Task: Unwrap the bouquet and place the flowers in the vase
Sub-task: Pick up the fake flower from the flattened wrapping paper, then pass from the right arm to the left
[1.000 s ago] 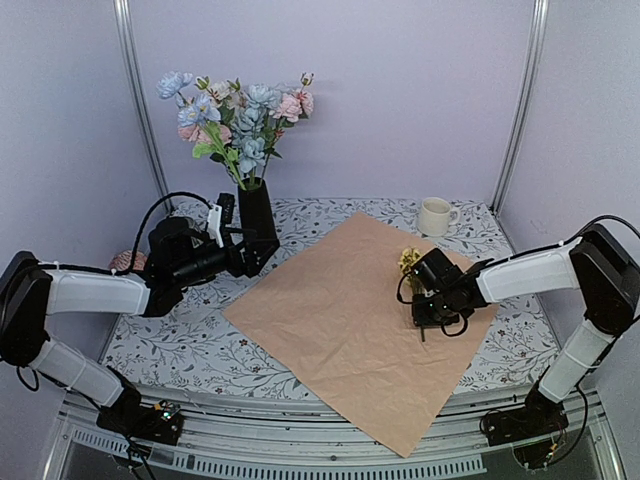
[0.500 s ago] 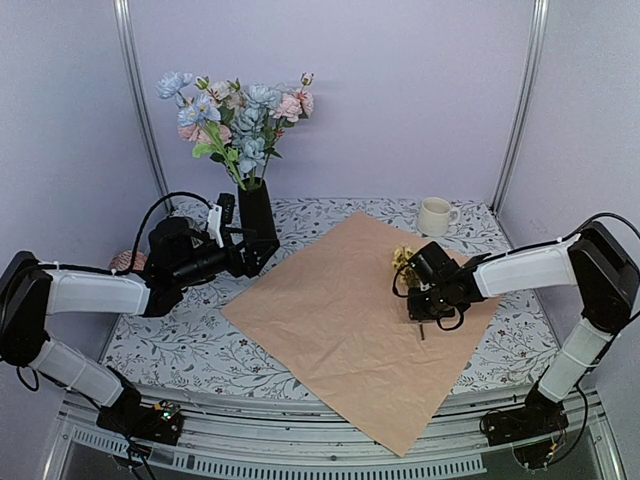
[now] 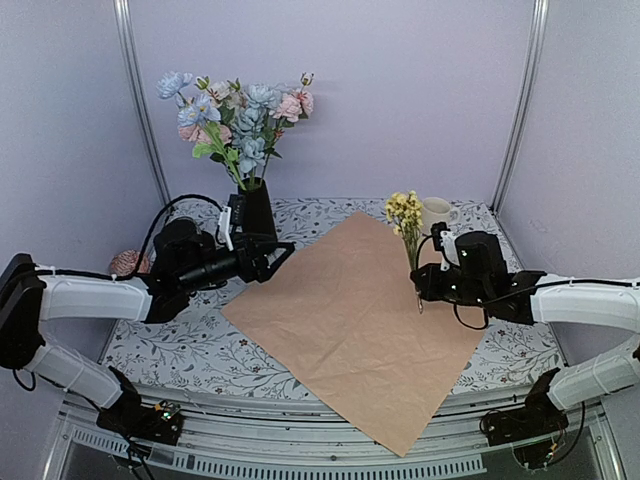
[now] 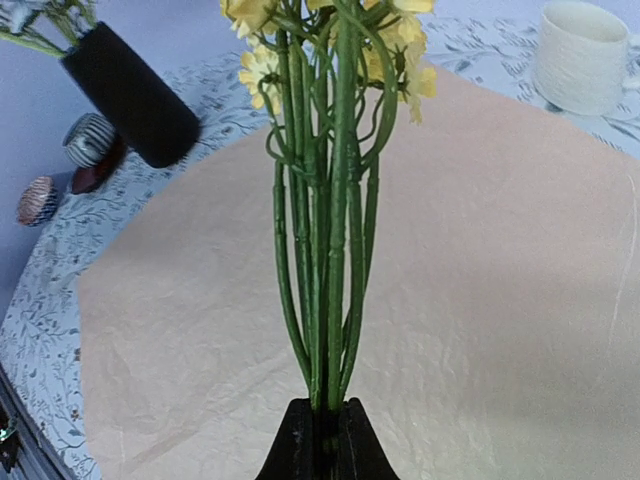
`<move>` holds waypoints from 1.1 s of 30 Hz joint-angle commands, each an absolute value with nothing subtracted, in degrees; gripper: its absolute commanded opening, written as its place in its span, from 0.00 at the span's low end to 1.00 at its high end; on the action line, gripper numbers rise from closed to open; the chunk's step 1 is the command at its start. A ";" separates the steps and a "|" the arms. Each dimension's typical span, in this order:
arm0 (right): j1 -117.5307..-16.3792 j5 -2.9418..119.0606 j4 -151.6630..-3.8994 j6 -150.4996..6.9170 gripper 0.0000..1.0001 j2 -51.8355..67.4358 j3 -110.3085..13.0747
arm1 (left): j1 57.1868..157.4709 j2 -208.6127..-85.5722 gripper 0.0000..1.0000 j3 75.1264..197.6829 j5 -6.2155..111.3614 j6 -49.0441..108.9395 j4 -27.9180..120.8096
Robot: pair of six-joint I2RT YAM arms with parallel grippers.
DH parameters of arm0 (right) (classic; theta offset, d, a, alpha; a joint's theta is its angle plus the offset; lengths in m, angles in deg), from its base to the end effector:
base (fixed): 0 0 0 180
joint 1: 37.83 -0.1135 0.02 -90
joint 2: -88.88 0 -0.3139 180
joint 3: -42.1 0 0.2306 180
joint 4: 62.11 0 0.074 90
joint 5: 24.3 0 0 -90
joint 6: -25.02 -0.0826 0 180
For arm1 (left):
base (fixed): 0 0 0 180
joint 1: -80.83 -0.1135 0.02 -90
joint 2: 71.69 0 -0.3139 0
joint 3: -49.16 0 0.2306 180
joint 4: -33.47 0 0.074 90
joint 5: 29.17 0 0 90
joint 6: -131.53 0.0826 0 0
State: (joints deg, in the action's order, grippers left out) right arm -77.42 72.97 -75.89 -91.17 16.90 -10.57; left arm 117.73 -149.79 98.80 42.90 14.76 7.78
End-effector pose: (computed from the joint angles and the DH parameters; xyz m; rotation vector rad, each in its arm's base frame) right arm 0.2156 0.1648 0.2506 -0.1806 2.1835 0.5276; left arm 0.2330 -0.2067 0.3034 0.4082 1.6856 -1.0918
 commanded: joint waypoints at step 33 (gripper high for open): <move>-91.52 52.18 -33.86 -76.03 0.03 10.43 -11.96 | 131.81 -161.99 0.48 117.27 39.38 13.72 0.95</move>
State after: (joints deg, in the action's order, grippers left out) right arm -90.91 53.14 -35.91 -76.92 11.47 -10.02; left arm 130.83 -161.09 115.74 41.46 13.52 0.58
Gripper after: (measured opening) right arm 0.038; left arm 0.536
